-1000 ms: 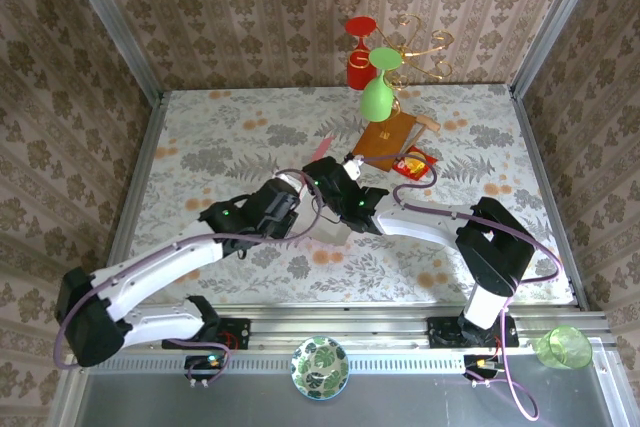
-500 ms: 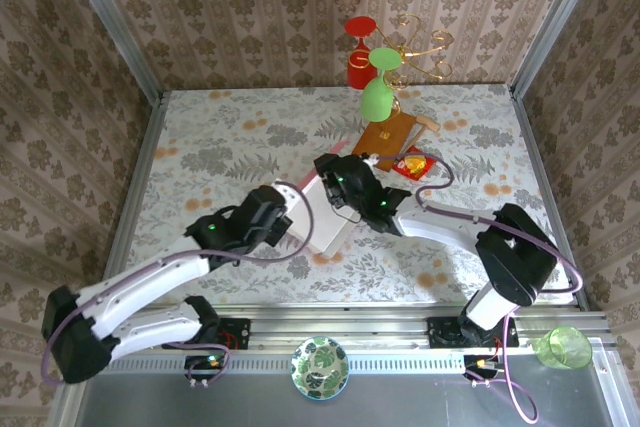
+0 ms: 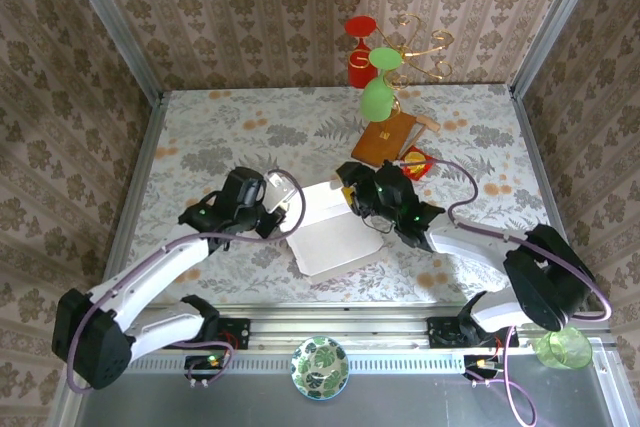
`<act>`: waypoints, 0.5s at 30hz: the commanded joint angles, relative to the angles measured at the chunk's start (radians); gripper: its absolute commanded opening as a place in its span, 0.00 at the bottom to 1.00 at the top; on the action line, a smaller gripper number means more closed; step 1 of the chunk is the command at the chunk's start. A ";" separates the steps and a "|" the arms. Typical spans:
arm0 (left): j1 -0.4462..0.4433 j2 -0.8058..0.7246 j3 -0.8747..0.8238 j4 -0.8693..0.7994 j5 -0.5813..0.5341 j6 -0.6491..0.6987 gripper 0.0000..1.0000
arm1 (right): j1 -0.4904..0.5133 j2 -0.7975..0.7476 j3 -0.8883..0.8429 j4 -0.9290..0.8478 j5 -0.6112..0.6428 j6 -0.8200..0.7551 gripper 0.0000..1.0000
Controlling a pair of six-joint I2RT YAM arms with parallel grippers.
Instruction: Fold the paper box
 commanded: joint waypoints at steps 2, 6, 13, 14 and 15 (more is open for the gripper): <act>0.007 0.053 0.045 0.053 0.047 0.034 0.00 | -0.004 -0.087 -0.016 -0.001 0.017 0.046 0.64; 0.009 0.073 0.050 0.085 0.054 0.035 0.00 | -0.017 -0.083 -0.025 -0.018 0.028 0.066 0.60; 0.016 0.082 0.052 0.090 0.068 0.052 0.00 | -0.043 -0.005 -0.026 0.033 0.030 0.139 0.52; 0.018 0.083 0.053 0.088 0.067 0.054 0.00 | -0.045 -0.003 -0.020 0.032 0.029 0.138 0.48; 0.019 0.085 0.052 0.089 0.069 0.054 0.00 | -0.047 -0.003 -0.014 0.026 0.029 0.136 0.44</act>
